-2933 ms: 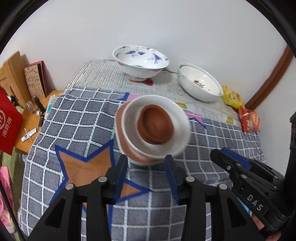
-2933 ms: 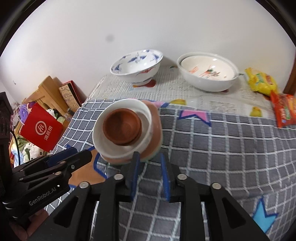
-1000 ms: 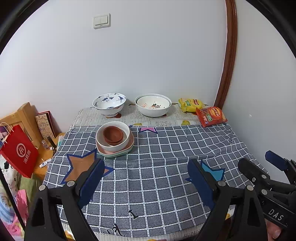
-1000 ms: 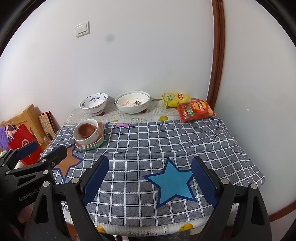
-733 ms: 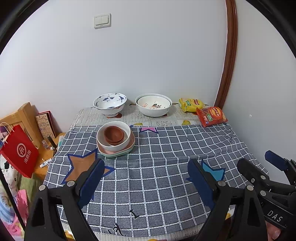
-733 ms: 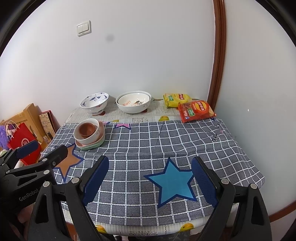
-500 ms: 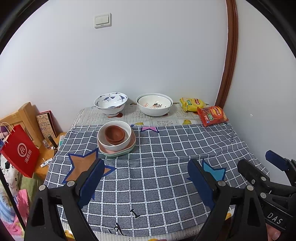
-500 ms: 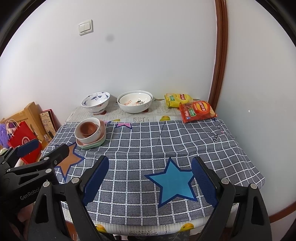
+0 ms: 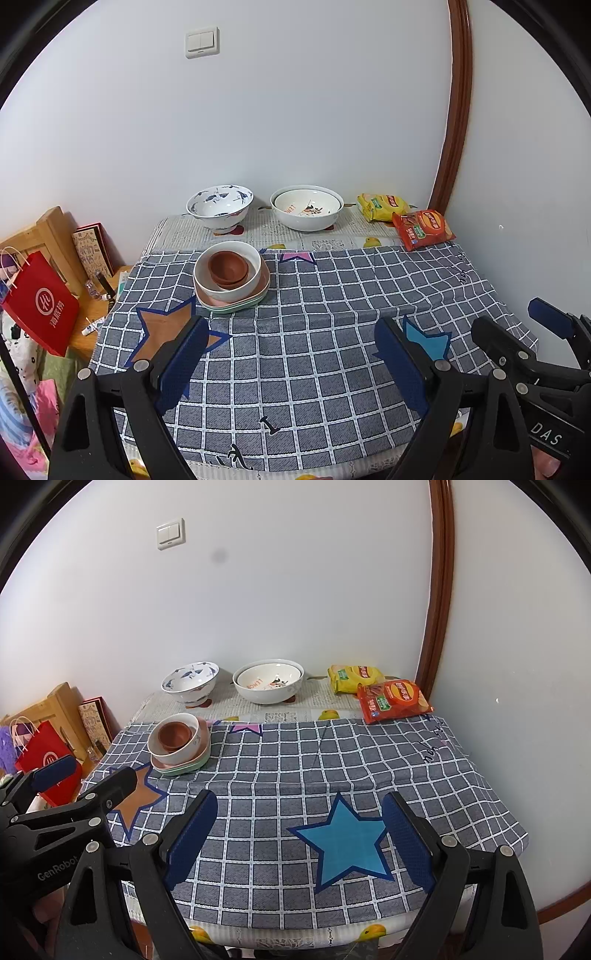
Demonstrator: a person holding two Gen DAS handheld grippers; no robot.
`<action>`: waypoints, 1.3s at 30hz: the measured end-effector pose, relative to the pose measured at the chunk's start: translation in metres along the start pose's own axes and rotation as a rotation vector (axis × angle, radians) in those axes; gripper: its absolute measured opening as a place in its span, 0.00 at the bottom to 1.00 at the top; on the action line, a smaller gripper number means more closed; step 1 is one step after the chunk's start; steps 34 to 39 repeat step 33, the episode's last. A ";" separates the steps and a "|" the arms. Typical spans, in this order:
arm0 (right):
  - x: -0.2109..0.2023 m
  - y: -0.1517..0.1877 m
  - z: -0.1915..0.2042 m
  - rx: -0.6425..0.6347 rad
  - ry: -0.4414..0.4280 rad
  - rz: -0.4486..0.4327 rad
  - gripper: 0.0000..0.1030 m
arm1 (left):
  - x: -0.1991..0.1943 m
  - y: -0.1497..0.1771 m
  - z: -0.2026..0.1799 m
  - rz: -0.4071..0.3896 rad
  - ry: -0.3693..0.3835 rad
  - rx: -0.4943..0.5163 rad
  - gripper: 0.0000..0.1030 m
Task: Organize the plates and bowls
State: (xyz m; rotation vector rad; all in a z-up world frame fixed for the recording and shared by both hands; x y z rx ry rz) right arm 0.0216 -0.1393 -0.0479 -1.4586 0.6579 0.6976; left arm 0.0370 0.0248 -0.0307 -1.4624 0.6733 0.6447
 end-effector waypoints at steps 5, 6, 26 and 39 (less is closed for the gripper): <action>0.000 0.000 -0.001 0.005 -0.017 0.003 0.87 | -0.001 0.000 -0.001 0.000 0.002 0.003 0.88; 0.000 0.000 -0.001 0.006 -0.016 0.003 0.87 | -0.002 0.000 -0.001 -0.002 0.002 0.005 0.88; 0.001 0.000 -0.002 0.012 -0.016 0.000 0.87 | -0.003 -0.001 -0.002 -0.006 0.001 0.009 0.88; 0.000 0.000 -0.002 0.012 -0.017 -0.002 0.87 | -0.003 -0.002 -0.003 -0.011 -0.006 0.017 0.88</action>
Point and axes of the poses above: each gripper's, at about its wrist camera, not at the fingertips, and x roughly the way its jaws point, z to its left, y to its underside, the point moved 8 cm from there along x, roughly the way its jaws point, and after that the axes turned 8 degrees about z, right-handed, at the moved point
